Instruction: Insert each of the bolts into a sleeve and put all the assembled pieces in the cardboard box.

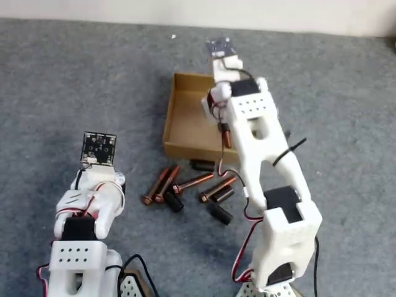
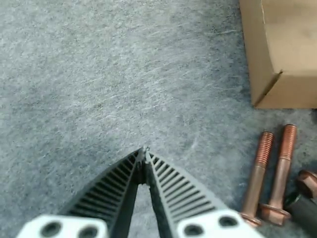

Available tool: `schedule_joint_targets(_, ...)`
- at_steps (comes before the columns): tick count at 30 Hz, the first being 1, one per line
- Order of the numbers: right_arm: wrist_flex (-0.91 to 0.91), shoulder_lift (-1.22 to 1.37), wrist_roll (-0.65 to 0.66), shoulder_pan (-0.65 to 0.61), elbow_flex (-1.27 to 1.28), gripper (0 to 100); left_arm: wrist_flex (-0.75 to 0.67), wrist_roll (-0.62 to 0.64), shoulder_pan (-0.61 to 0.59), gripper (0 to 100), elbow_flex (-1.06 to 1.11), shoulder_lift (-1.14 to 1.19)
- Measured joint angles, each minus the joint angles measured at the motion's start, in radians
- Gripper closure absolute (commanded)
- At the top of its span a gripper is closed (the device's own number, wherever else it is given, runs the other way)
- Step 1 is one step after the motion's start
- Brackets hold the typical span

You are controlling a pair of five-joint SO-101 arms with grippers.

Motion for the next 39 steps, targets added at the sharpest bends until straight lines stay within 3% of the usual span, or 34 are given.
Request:
schedule_joint_targets(7, 0.433, 0.000, 0.051, -0.066, -0.275, 85.8, -0.002, 0.000, -0.086, 99, 0.000, 0.000)
schedule_joint_targets(11, 0.460, -0.021, 0.060, -0.115, -0.247, 87.5, -0.003, 0.000, -0.101, 99, 0.000, 0.000)
schedule_joint_targets(17, 0.453, -0.215, 0.060, -0.213, -0.009, 87.5, -0.003, 0.000, -0.101, 99, 0.000, 0.000)
schedule_joint_targets(30, -0.075, -0.583, 0.009, -0.450, 0.884, 87.5, -0.037, 0.000, -0.101, 99, 0.000, 0.000)
schedule_joint_targets(39, -0.305, -0.525, 0.008, -0.500, 1.000, 87.5, -0.037, 0.000, -0.101, 99, 0.000, 0.000)
